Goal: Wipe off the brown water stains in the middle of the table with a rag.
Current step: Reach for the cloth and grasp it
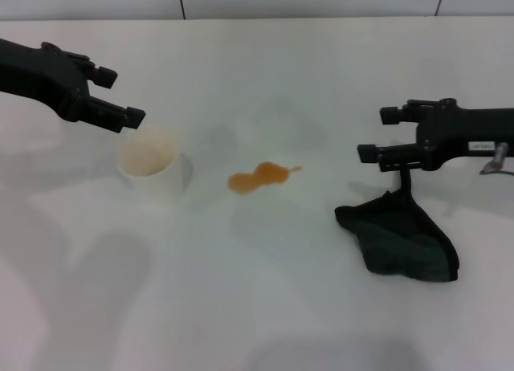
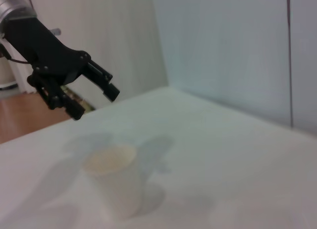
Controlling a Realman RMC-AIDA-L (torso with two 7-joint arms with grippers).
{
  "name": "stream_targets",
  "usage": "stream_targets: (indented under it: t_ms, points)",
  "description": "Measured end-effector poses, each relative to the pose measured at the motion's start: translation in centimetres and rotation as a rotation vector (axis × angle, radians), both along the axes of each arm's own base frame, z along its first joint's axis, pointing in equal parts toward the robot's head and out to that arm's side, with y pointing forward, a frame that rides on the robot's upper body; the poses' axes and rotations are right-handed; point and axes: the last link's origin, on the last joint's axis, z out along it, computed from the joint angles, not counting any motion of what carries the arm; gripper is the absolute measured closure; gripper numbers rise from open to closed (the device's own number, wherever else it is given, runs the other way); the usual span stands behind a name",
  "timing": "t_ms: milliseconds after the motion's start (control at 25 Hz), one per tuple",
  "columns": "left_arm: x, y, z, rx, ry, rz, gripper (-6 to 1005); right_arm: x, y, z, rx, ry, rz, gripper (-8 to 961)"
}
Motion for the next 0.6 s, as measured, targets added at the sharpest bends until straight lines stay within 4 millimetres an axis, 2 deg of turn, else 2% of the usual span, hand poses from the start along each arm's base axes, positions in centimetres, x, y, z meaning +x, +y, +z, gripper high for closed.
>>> stream_targets:
  t_ms: [160, 320, 440, 600]
  points:
    - [0.2, 0.3, -0.1, 0.005, 0.007, -0.017, 133, -1.1, -0.1, 2.0, -0.075, -0.1, -0.067, 105]
    - [0.8, 0.6, -0.1, 0.004, 0.012, -0.041, 133, -2.0, 0.0, 3.0, -0.114, -0.291, -0.135, 111]
    - [1.3, 0.8, -0.2, 0.002, 0.011, -0.054, 133, -2.9, 0.0, 2.6, -0.148, -0.39, -0.158, 115]
    - [1.8, 1.1, -0.7, -0.017, 0.003, -0.07, 133, -3.4, -0.4, 0.7, -0.221, -0.496, -0.154, 120]
